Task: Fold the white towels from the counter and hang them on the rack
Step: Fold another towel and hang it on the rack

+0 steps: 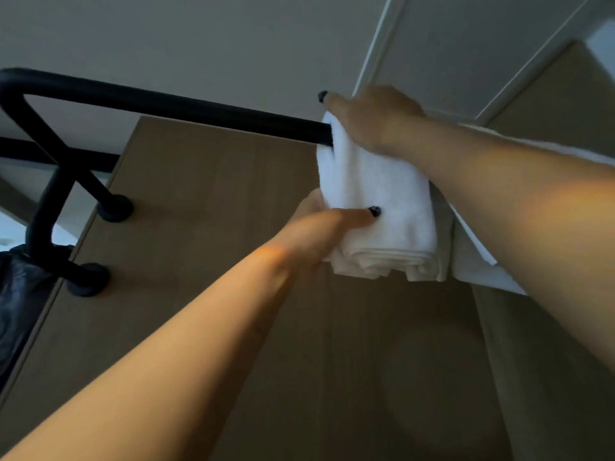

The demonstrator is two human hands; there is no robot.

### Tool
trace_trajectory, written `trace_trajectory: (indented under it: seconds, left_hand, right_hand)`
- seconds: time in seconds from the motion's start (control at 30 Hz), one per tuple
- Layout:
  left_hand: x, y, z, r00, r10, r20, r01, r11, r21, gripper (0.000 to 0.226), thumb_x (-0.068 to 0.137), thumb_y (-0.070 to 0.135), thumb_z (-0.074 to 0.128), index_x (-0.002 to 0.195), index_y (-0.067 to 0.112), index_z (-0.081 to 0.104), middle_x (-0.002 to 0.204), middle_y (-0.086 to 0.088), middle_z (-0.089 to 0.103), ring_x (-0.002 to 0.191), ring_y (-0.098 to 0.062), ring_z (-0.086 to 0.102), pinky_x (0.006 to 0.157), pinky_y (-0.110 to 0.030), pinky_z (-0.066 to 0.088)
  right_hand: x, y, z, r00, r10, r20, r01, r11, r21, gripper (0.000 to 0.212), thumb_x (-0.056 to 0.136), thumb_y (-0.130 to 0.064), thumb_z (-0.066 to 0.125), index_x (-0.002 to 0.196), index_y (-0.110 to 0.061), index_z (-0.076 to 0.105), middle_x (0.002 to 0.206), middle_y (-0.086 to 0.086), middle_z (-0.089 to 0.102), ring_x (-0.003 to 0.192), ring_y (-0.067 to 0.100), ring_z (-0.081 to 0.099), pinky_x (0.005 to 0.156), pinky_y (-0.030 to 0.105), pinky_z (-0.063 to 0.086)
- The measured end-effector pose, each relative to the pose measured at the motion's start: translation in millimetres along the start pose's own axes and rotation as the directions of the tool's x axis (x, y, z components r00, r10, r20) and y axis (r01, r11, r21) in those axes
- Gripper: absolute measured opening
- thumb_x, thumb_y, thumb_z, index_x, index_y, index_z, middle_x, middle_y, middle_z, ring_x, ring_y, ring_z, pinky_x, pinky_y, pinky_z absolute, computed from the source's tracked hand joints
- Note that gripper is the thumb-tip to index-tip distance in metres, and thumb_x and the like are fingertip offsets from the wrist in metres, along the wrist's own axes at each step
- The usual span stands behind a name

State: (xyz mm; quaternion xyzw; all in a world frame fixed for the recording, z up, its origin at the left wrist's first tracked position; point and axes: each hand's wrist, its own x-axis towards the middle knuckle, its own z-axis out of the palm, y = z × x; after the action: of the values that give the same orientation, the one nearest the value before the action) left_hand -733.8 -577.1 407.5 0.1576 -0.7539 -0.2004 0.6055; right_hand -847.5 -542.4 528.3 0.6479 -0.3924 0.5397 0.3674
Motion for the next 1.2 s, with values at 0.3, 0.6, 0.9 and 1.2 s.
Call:
trace_trajectory:
  seconds: [0.3,0.6,0.9,1.2]
  left_hand:
    - [-13.2,-20.5,14.5,0.996,0.08,0.05,-0.052,0.91,-0.411,0.044,0.077,0.003,0.055,0.121,0.005,0.059,0.091,-0.014,0.071,0.079,-0.029,0.071,0.065,-0.039,0.059]
    - [-27.9,-52.9,46.0,0.991,0.108,-0.074,-0.131,0.76,-0.637,0.045,0.093,0.016,0.051,0.136,0.002,0.052,0.128,-0.018,0.063,0.118,-0.031,0.062,0.101,-0.042,0.05]
    - [-40.9,-39.9,53.0,0.988,0.004,-0.157,-0.093,0.823,-0.56,0.036,0.101,0.02,0.047,0.131,0.003,0.057,0.121,-0.014,0.069,0.109,-0.025,0.068,0.083,-0.031,0.058]
    - [-42.4,-34.9,75.8,0.922,-0.105,-0.373,-0.127,0.829,-0.545,0.041,0.095,0.032,0.057,0.125,0.005,0.063,0.121,-0.014,0.069,0.113,-0.028,0.066,0.104,-0.043,0.049]
  right_hand:
    - [-107.1,25.7,51.5,0.971,-0.113,-0.21,0.171,0.943,0.284,0.071,0.091,-0.036,0.029,0.156,-0.012,0.015,0.165,0.0,0.007,0.151,0.011,-0.003,0.122,0.041,-0.004]
    - [-168.1,37.2,68.2,0.99,0.016,-0.14,0.077,0.769,0.634,0.057,0.097,-0.026,0.028,0.154,-0.019,0.024,0.163,-0.008,0.012,0.147,-0.002,0.003,0.122,0.024,0.001]
    - [-187.6,50.9,46.3,0.992,-0.127,0.013,0.11,0.906,0.409,0.056,0.104,-0.021,0.033,0.156,-0.018,0.011,0.164,-0.005,0.002,0.147,-0.001,-0.008,0.123,0.029,0.0]
    - [-201.8,57.2,-0.1,0.951,-0.185,0.249,0.115,0.956,0.271,0.067,0.098,-0.015,0.042,0.157,-0.013,0.009,0.165,-0.002,-0.001,0.15,0.008,-0.005,0.121,0.028,0.007]
